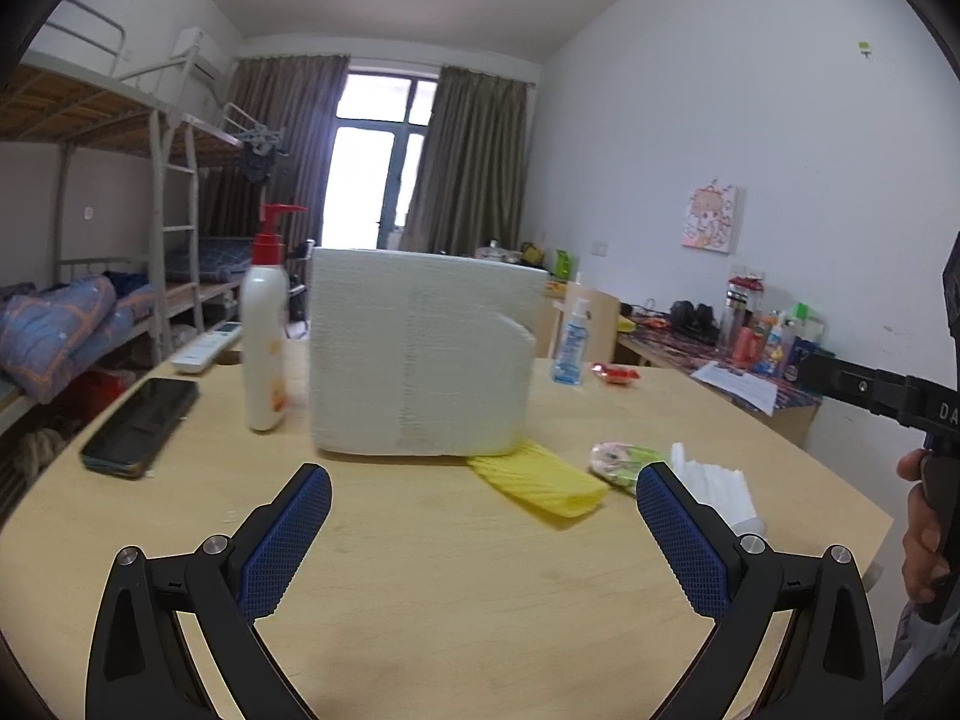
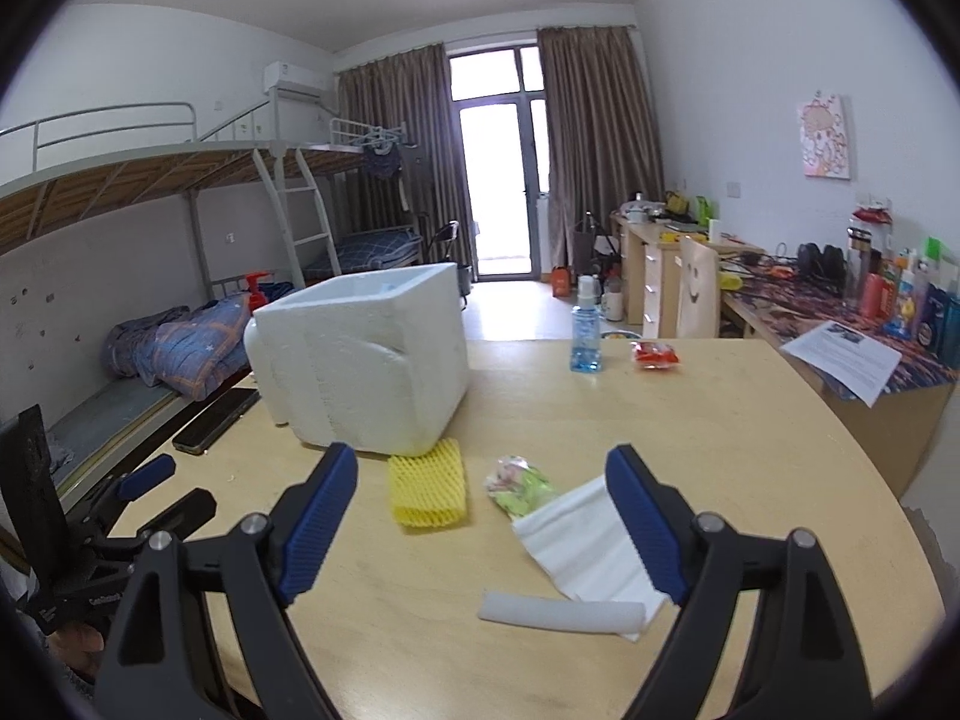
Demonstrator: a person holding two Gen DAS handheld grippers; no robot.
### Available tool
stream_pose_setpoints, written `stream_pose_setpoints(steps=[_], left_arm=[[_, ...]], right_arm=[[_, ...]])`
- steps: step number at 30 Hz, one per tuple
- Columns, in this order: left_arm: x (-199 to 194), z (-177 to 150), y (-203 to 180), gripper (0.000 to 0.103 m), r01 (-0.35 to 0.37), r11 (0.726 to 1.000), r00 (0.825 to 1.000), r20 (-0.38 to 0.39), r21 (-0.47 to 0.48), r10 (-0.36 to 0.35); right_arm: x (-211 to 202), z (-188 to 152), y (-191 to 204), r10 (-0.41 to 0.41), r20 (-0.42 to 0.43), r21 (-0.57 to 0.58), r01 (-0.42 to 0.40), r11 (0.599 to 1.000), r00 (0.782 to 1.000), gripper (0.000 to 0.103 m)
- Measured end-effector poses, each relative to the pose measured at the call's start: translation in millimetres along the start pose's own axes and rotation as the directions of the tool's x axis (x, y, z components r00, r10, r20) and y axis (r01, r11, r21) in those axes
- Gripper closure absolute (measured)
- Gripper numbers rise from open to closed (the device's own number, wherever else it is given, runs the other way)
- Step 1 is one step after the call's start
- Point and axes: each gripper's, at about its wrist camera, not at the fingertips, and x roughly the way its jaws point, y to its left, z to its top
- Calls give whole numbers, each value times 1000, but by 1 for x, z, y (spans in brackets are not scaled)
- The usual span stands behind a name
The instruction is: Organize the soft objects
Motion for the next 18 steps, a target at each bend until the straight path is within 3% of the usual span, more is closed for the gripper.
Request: stream_pose_setpoints(steps=[18], left_arm=[[37,10,-54,1,132,988,990,-67,76,-127]], right_arm=[[-12,-26,-29,-169,-33,17,170,985,985,15]])
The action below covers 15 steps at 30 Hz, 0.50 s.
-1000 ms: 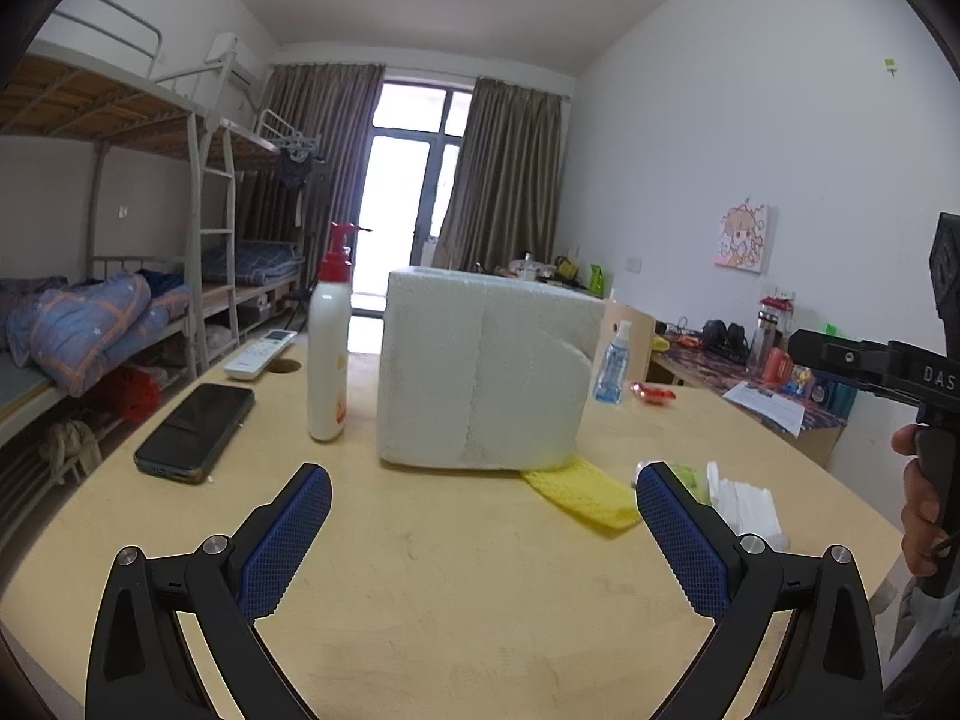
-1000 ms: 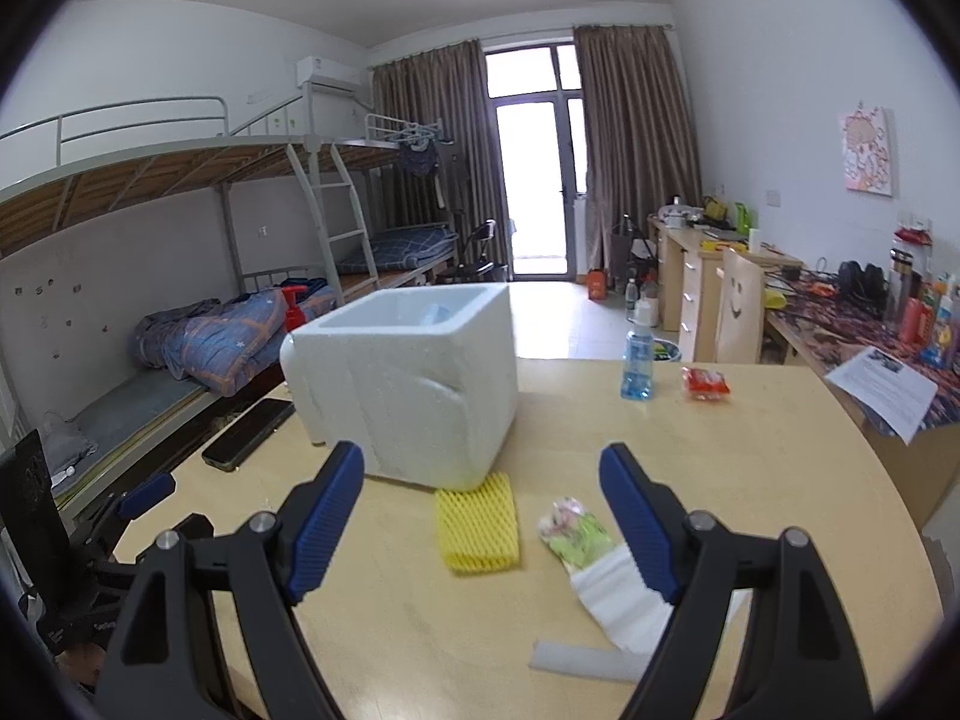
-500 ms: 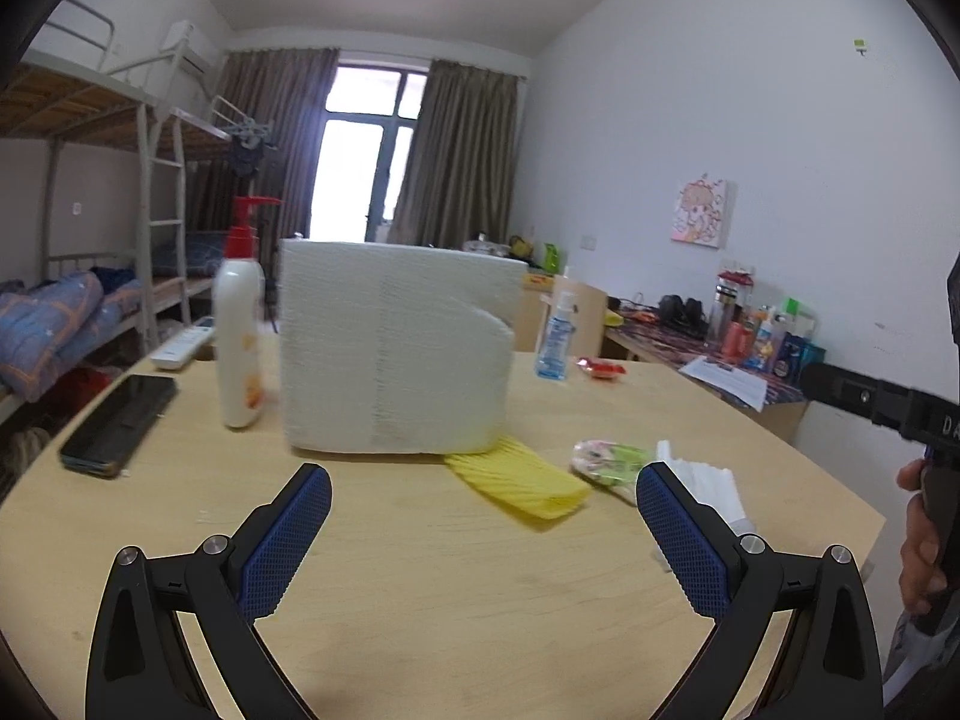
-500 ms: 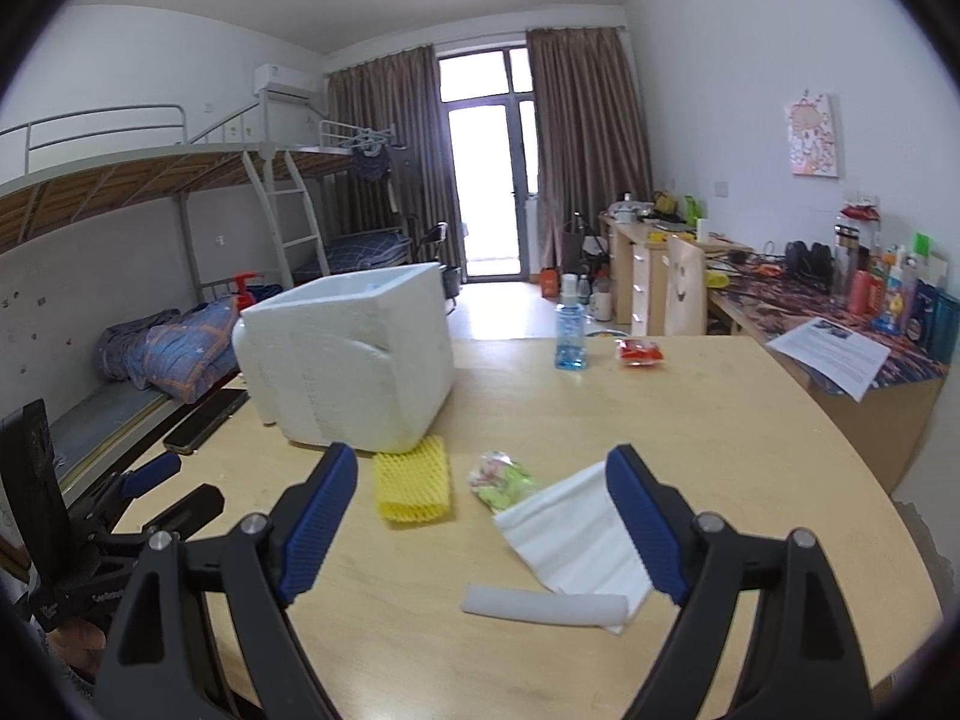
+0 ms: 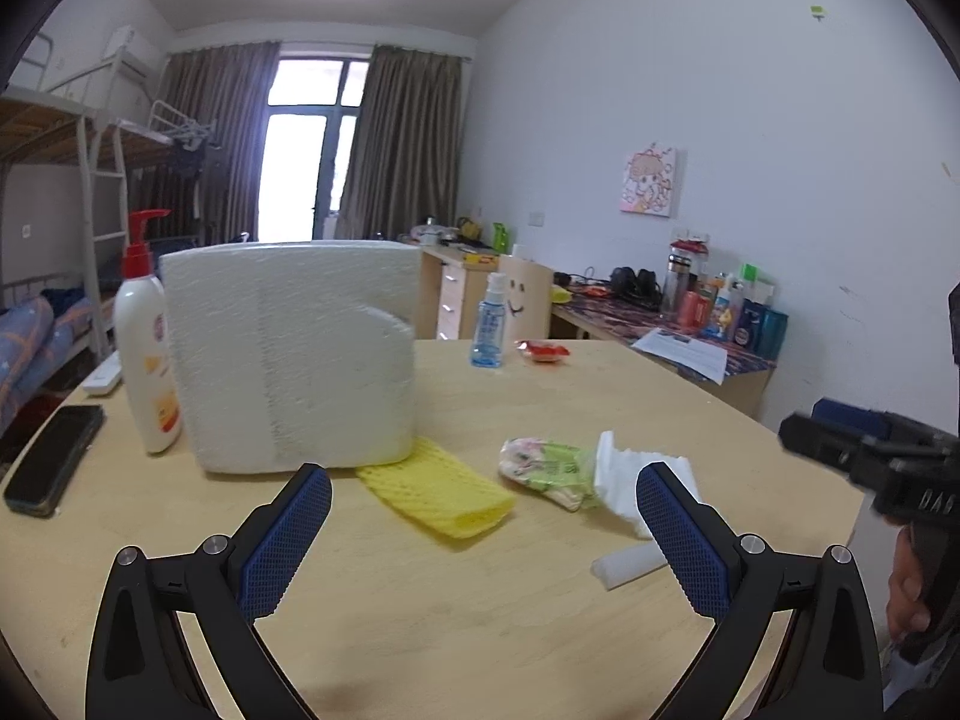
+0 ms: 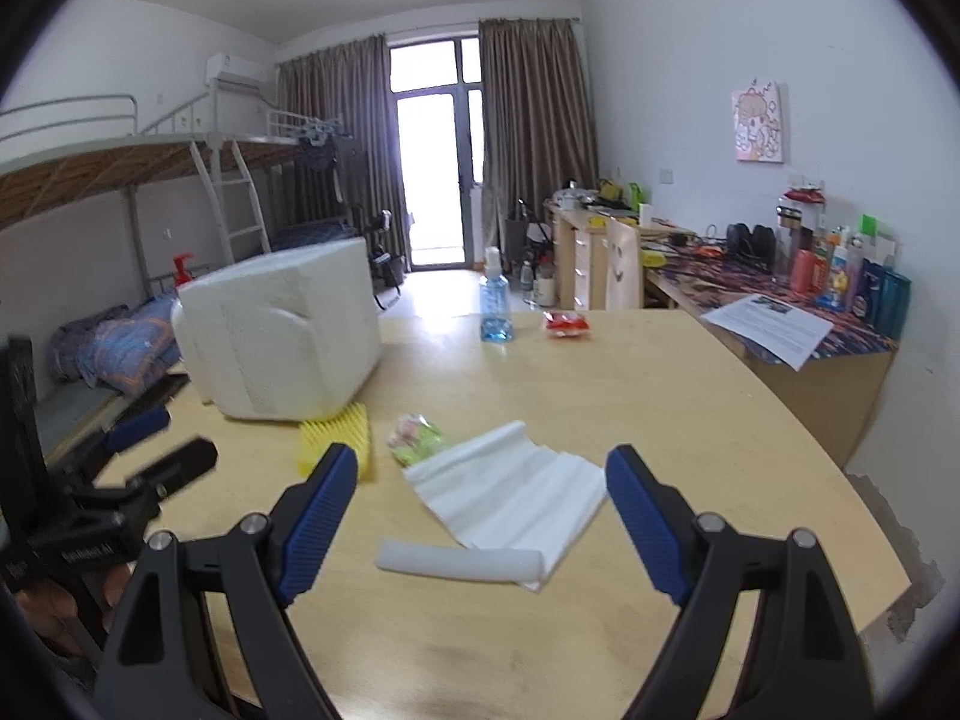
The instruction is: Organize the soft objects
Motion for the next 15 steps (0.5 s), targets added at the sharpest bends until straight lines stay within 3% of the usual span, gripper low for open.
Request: stream_pose_setpoints(steps=[10,15], left_arm=[[35,3,-13,1,18,1000,996,-87,6,-17],[51,1,-11,1,-13,1000,991,-132,-2,13]], right_arm=[[15,-9,-8,-3,-44,-12,3,1000,999,15],[28,-11,-13,24,-77,-9,-25,1000,997,15]])
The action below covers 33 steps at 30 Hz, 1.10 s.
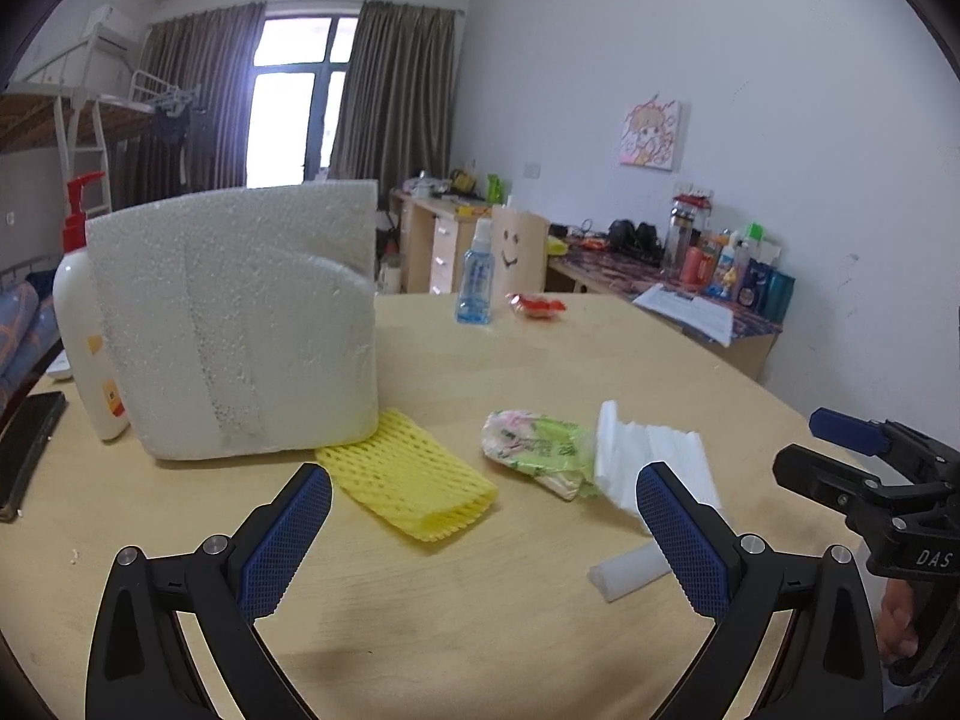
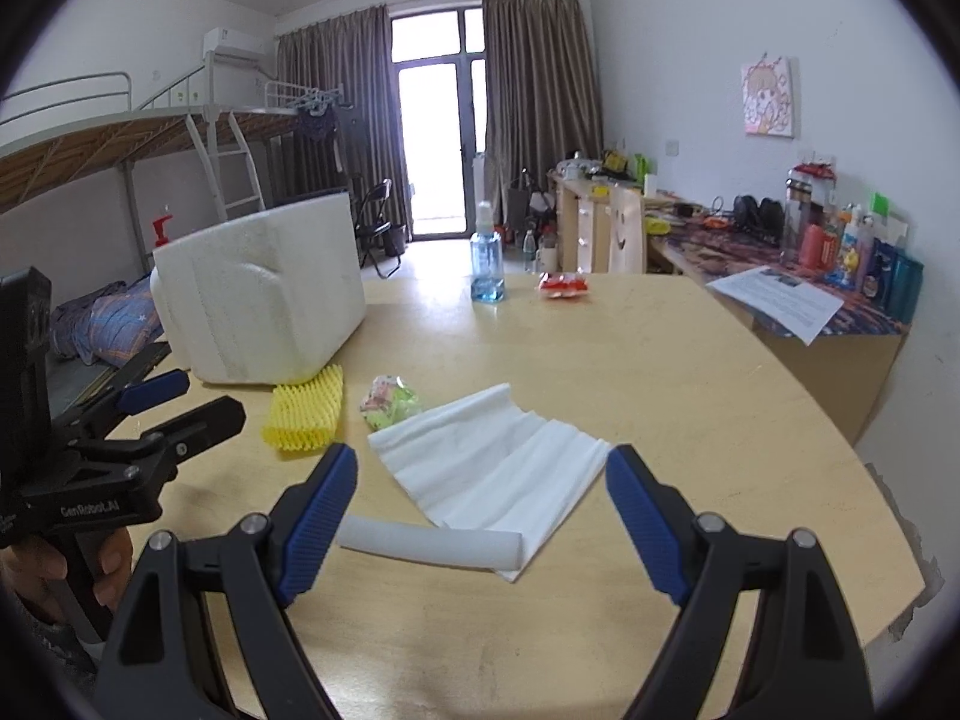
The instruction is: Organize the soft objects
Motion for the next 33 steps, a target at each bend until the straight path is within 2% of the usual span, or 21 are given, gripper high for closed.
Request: stream_pose_setpoints(steps=[11,15,17,23,26,31,33], left_arm=[[29,4,15,1,-95,995,988,-125,-21,91],[40,5,18,1,-110,993,981,-162,-30,104],[43,6,20,1,-117,992,979,-170,-38,109],[53,9,13,1,-116,993,976,-189,-23,109],[60,8,13,1,-126,992,970,-213,-21,119],[68,8,18,1,-138,990,960,-249,-40,124],[70,9,20,5,-146,988,957,-260,-46,129]], right_arm=[[30,-12,0,94,-103,-53,-100,994,990,16],[34,-16,2,129,-129,-90,-141,986,983,27],[35,-16,0,149,-125,-89,-160,983,981,28],[49,-7,-9,88,-160,-61,-99,993,983,29],[57,-3,-8,92,-178,-67,-105,992,980,29],[74,-2,-7,80,-239,-74,-100,992,968,37],[81,-3,-11,79,-269,-63,-99,993,960,41]])
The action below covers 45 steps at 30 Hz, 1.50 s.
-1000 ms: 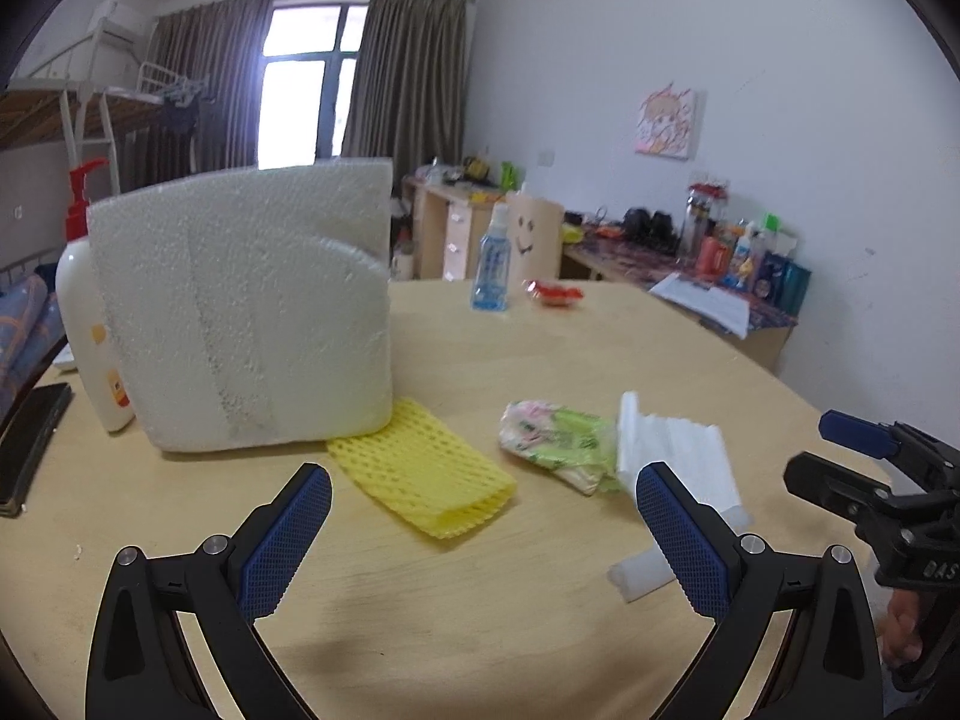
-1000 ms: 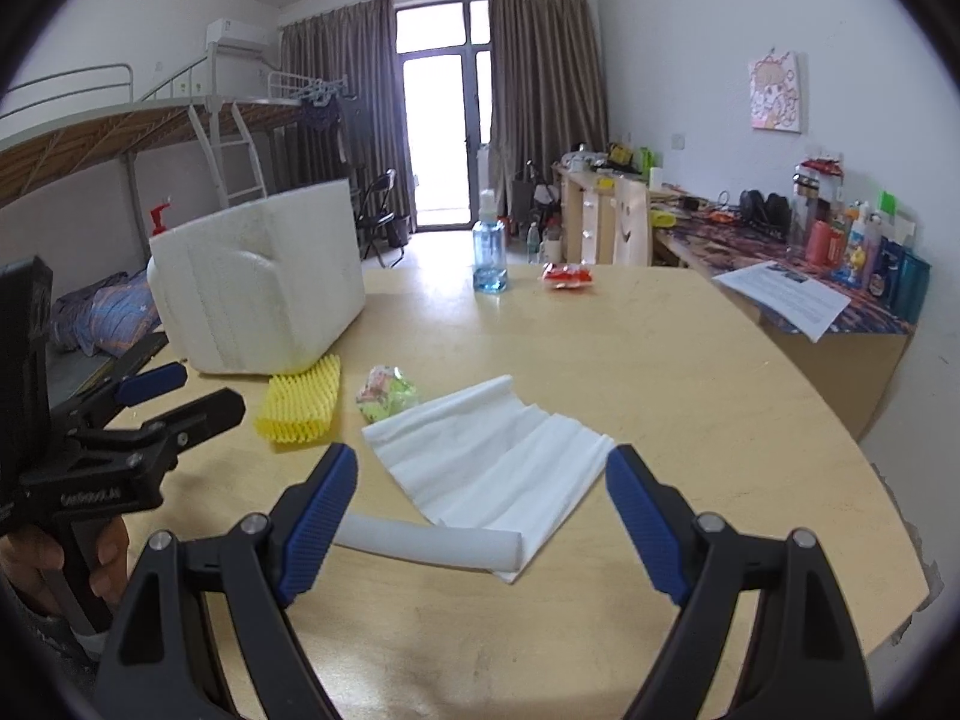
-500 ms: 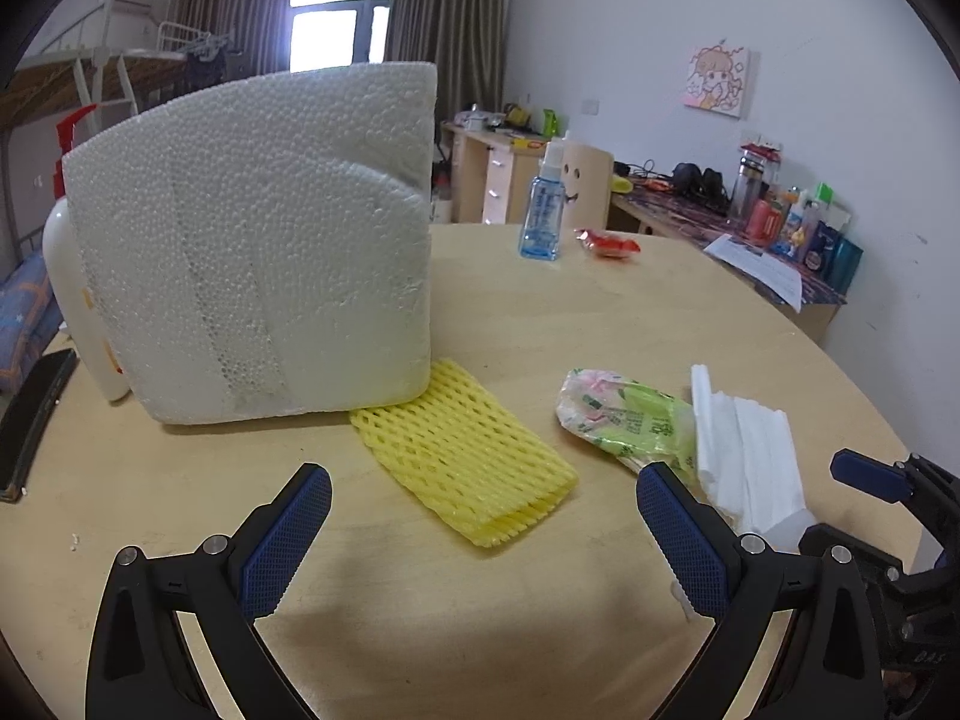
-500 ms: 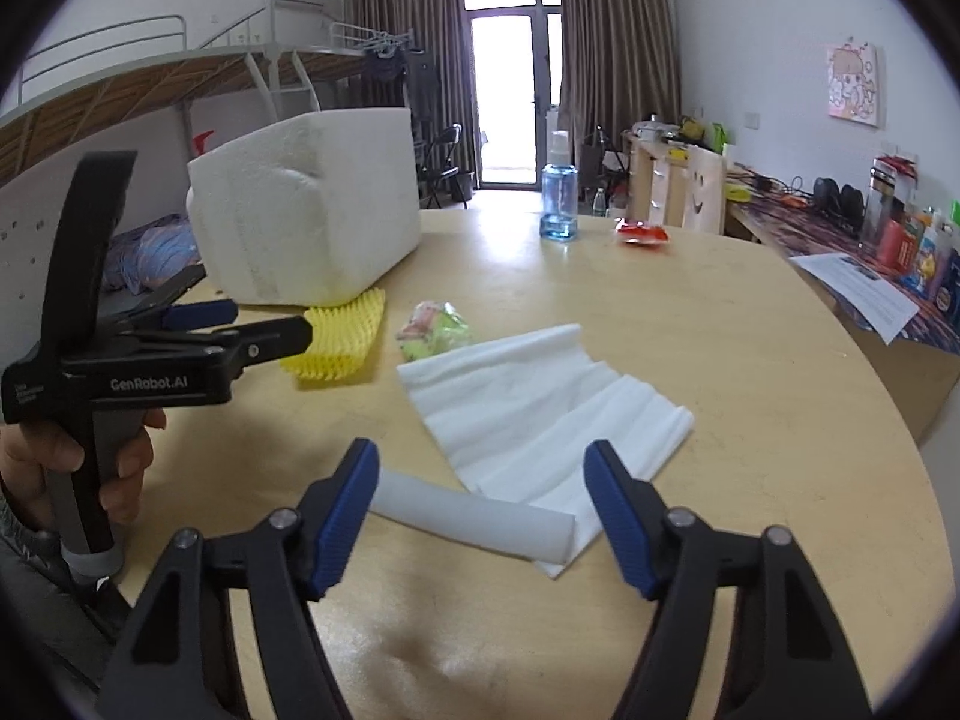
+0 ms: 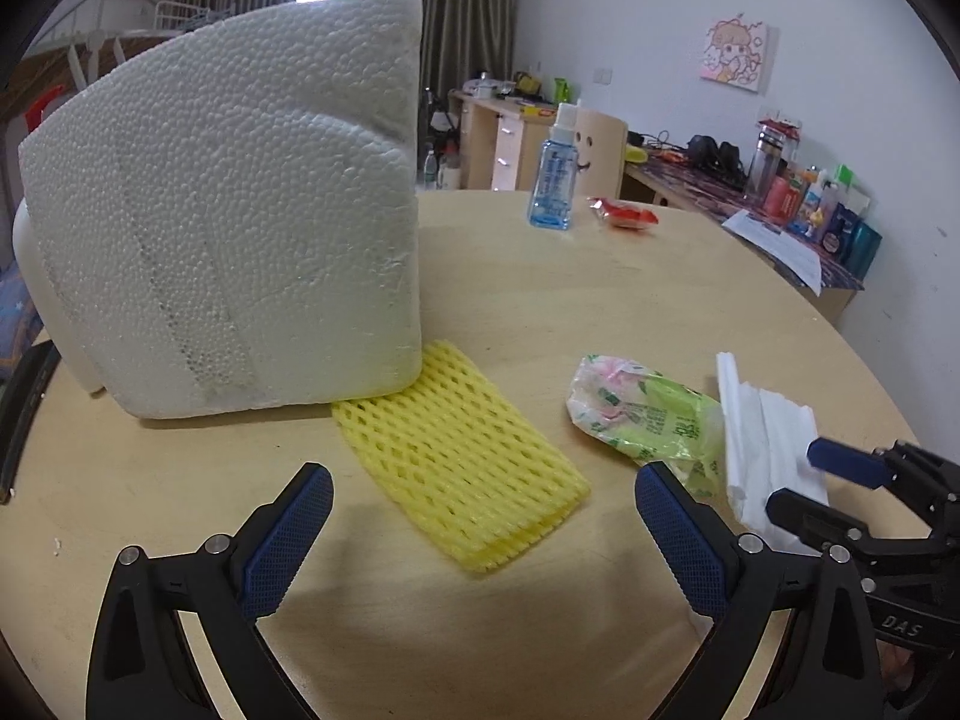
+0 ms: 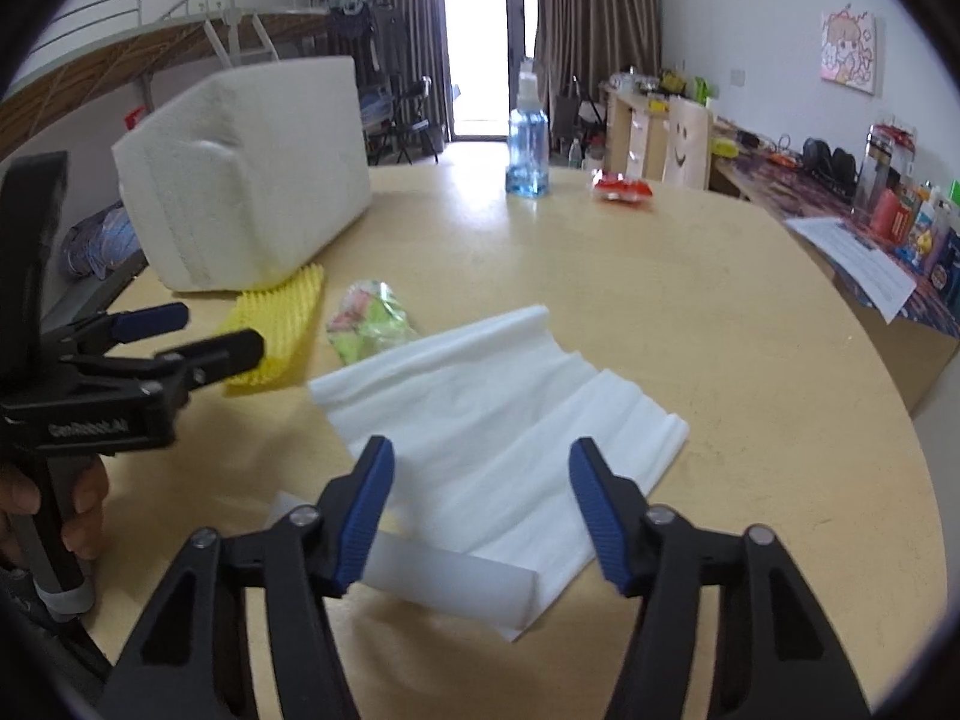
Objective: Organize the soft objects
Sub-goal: 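Grasp the yellow mesh sleeve with the left tool while the right tool grasps the white tissue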
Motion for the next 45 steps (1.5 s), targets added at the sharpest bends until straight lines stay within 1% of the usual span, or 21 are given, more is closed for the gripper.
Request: stream_pose_setpoints(steps=[1,3,7,8,16,17,19,20,22,23,24,26,28,33,37,43,45], left_arm=[[2,1,-1,6,-2,1000,1000,-10,-3,2],[7,2,-3,14,1,1000,999,-35,2,-1],[15,2,-8,23,-6,1000,998,-66,18,7],[17,3,-8,27,-4,1000,997,-75,15,5],[23,2,-10,28,-32,999,993,-108,36,36],[22,1,-10,30,-35,999,993,-109,38,39],[22,1,-9,36,-46,998,993,-106,39,50],[21,1,-8,42,-54,998,993,-104,37,58],[20,1,-5,54,-74,996,992,-98,41,78],[19,1,-4,64,-93,995,991,-94,43,96],[19,1,-3,73,-96,995,991,-90,39,99],[17,2,2,81,-98,995,992,-81,25,100],[16,3,3,83,-79,997,994,-70,20,80],[6,3,-5,83,-20,999,1000,-23,48,21],[1,4,-7,83,26,998,1000,-1,53,-26],[-5,4,-14,83,65,994,997,28,83,-68],[-6,4,-17,83,79,993,996,27,89,-81]], right_arm=[[3,0,-1,2,-14,7,-2,1000,1000,42],[8,-1,-5,0,-36,18,1,1000,999,46],[13,-2,-11,-11,-59,26,13,1000,998,48],[14,-1,-10,-14,-58,25,15,1000,998,50],[15,0,-13,-14,-57,16,14,1000,998,50],[15,0,-13,-16,-57,13,17,1000,998,50],[15,1,-13,-22,-57,11,23,1000,998,50],[15,1,-14,-25,-58,8,26,1000,998,50],[16,1,-14,-25,-59,10,25,1000,998,50],[16,2,-14,-27,-59,10,27,1000,998,50],[16,2,-14,-31,-61,9,31,999,998,50],[16,2,-14,-41,-66,8,41,999,997,50],[16,3,-15,-43,-68,4,43,999,997,50],[17,2,-13,-54,-75,-12,54,998,996,50],[18,3,-13,-60,-80,-16,59,998,995,50],[19,3,-11,-66,-85,-20,64,998,994,50],[18,3,-12,-73,-86,-15,72,997,994,59]])
